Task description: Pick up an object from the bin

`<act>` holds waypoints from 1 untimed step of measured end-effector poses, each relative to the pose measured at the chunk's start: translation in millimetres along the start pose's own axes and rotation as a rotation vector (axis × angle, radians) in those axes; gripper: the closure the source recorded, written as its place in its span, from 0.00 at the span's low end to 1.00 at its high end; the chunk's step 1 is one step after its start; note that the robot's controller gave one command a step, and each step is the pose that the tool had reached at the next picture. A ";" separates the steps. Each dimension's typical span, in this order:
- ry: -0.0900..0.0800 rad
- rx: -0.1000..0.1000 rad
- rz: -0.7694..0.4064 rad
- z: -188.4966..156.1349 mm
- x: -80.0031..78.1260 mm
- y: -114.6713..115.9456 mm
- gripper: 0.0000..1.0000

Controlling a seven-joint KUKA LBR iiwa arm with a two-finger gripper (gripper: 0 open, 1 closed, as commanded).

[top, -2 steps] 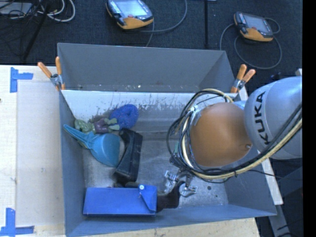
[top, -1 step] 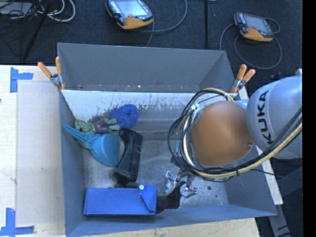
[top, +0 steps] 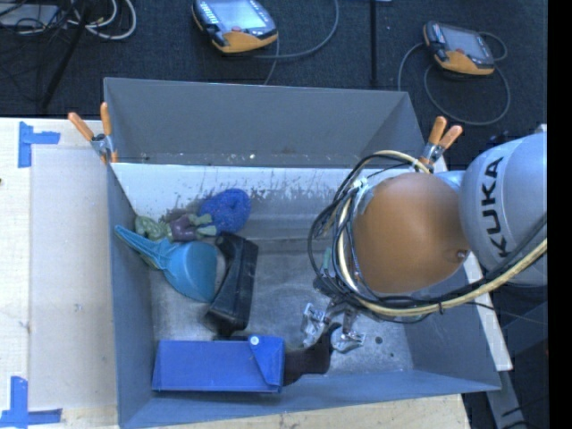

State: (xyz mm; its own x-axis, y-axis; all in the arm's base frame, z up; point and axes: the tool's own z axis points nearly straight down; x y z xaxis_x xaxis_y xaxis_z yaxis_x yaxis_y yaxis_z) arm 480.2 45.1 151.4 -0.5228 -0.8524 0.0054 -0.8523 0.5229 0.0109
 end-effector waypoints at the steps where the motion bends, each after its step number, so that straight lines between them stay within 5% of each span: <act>1: -0.003 0.004 0.000 -24.1 -0.5 -1.0 1.00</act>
Offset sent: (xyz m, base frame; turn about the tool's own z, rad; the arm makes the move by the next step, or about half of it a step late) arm 0.0000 0.0001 0.0371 0.0000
